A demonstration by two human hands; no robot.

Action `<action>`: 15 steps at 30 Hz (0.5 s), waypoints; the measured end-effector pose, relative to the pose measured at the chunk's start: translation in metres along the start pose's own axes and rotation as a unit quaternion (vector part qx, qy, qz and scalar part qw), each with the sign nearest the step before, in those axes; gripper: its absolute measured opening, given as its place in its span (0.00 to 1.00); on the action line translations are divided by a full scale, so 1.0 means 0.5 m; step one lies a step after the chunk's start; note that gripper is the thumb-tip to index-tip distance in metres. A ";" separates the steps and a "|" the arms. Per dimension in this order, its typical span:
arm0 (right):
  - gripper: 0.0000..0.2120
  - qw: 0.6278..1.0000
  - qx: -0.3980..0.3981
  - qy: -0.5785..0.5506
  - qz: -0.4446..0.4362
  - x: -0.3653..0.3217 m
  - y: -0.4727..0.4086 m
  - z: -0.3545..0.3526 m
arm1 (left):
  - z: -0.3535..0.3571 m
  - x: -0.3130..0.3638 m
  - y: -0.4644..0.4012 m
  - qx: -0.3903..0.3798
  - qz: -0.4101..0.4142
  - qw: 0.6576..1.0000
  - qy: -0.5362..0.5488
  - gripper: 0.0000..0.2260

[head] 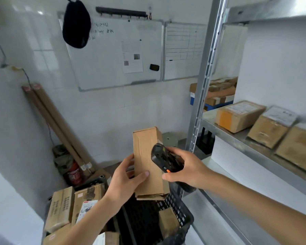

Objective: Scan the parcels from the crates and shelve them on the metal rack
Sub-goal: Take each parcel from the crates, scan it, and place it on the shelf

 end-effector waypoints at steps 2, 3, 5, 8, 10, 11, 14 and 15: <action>0.31 1.000 0.008 0.003 -0.001 -0.017 0.019 -0.002 | -0.003 0.005 0.019 -0.006 0.000 1.000 0.012 0.36; 0.30 1.000 0.011 0.005 -0.002 -0.025 0.030 -0.002 | -0.005 0.008 0.028 -0.010 -0.002 1.000 0.012 0.37; 0.30 1.000 0.013 0.010 -0.003 -0.036 0.050 0.003 | -0.008 0.018 0.043 -0.020 -0.003 1.000 0.005 0.42; 0.34 1.000 0.024 0.015 -0.012 -0.054 0.080 0.014 | -0.008 0.037 0.059 -0.028 0.004 0.999 -0.038 0.59; 0.37 0.999 0.032 0.015 -0.020 -0.069 0.096 0.018 | -0.003 0.046 0.072 -0.030 0.008 0.997 -0.064 0.61; 0.37 0.999 0.036 0.017 -0.023 -0.076 0.102 0.018 | 0.000 0.048 0.076 -0.029 0.009 0.997 -0.070 0.60; 0.36 0.998 0.039 0.026 -0.032 -0.095 0.124 0.016 | 0.004 0.052 0.092 -0.016 0.007 0.996 -0.090 0.56; 0.36 0.998 0.039 0.029 -0.034 -0.101 0.132 0.014 | 0.002 0.052 0.095 -0.017 0.008 0.995 -0.096 0.55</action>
Point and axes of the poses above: each hand's wrist, its own y-axis away from the middle knuckle, its own z-axis out of the palm, x = y × z, the point moved 1 cm from there along -y, towards the middle knuckle, and after that the axes turned 15 degrees about y, right-handed, at the moved point
